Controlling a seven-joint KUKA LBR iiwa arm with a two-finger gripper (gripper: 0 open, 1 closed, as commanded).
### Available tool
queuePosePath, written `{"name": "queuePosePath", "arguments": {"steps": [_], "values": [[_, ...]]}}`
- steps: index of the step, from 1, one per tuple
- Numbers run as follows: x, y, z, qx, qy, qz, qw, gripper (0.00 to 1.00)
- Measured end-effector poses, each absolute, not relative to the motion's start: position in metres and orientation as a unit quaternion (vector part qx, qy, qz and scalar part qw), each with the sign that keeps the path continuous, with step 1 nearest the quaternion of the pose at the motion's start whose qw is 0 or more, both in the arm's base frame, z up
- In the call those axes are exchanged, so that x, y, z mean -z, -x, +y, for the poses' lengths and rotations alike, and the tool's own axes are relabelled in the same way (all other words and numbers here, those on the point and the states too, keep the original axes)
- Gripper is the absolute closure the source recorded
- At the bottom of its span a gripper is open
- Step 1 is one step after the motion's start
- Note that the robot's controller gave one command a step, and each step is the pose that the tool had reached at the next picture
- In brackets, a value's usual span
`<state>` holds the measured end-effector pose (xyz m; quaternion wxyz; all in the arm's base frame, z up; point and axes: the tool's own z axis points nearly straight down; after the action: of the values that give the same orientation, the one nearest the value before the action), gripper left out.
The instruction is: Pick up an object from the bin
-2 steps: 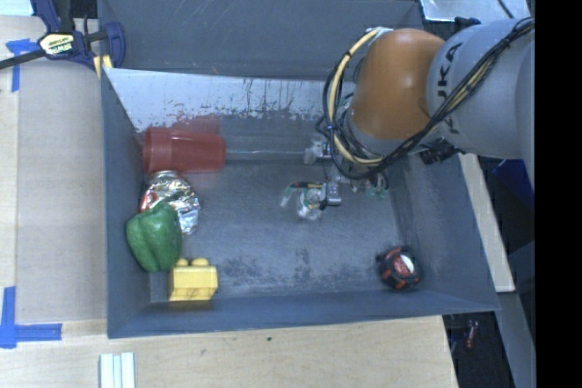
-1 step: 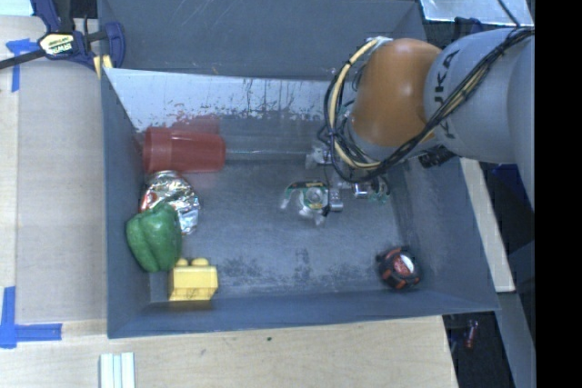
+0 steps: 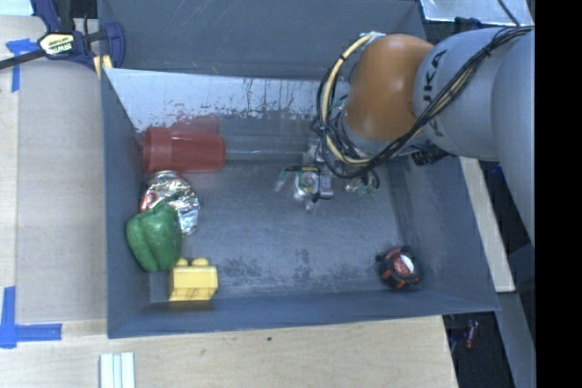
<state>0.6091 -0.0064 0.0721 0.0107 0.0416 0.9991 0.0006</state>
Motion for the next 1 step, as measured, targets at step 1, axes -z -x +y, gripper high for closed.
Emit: {"name": "queuePosePath", "arguments": {"steps": [1], "values": [[-0.0721, -0.6091, -0.0064, -0.001, -0.042, 0.999, 0.011, 1.00]]}}
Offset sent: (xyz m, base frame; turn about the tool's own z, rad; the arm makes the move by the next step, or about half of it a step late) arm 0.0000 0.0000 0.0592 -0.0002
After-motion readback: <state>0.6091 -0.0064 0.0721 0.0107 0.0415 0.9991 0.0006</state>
